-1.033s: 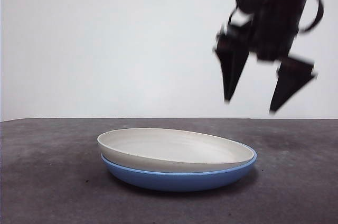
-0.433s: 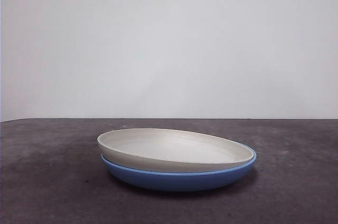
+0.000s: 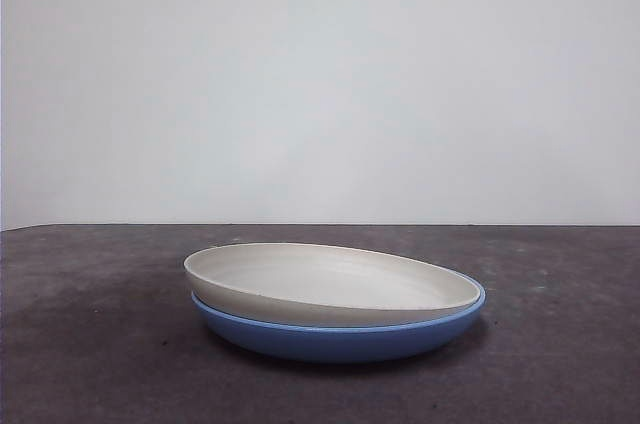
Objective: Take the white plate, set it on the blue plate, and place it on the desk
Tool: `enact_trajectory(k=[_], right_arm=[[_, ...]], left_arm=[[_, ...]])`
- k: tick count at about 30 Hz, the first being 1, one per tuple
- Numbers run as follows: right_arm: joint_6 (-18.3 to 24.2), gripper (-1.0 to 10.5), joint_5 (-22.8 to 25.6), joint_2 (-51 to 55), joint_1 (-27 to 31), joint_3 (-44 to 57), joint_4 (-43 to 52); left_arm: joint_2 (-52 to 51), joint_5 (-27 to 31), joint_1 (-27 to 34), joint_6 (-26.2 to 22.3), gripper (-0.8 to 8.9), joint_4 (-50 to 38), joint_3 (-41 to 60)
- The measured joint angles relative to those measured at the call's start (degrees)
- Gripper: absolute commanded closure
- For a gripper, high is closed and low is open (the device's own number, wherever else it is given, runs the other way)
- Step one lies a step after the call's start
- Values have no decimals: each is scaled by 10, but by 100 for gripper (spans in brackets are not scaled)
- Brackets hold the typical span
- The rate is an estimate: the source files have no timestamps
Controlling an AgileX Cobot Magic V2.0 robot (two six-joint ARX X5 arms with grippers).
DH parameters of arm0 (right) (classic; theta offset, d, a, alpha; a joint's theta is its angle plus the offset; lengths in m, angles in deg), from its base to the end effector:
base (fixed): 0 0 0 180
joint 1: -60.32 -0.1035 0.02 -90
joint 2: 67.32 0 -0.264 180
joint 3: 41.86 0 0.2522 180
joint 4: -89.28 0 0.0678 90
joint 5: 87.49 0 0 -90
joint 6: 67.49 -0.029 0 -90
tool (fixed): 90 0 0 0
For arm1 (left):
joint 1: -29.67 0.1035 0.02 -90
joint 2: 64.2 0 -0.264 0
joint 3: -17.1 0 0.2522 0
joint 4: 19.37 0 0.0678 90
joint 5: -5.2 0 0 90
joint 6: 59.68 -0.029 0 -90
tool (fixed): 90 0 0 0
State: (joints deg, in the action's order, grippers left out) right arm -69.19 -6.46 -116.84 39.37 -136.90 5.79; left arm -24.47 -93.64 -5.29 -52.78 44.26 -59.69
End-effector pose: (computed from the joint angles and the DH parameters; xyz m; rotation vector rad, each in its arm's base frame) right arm 0.0930 0.0405 0.4249 -0.0420 0.6737 0.4928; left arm 0.0831 -0.0635 0.3811 -0.0052 0.5068 -0.7209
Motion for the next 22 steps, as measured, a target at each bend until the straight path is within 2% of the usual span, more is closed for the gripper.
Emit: enact_trajectory(k=[2,3,4,6,7,8,22], right_arm=[[0,362,0,15,0,0,0],[0,423,0,19,0,0,0],[0,552,0,23,0,0,0],[0,854,0,24,0,0,0],[0,958,0,24,0,0,0],[0,933,0,24,0,0,0],[0,933,0,21,0,0,9]], left_arm=[[0,0,0,0,255,-5,0],[0,0,0,0,280,-8,0],[0,0,0,0,375,-10,0],[0,0,0,-2,669,-10,0],[0,0,0,-2,823,-10,0],[0,0,0,-1,788,-10,0],[0,0,0,-1,789,-9,0]])
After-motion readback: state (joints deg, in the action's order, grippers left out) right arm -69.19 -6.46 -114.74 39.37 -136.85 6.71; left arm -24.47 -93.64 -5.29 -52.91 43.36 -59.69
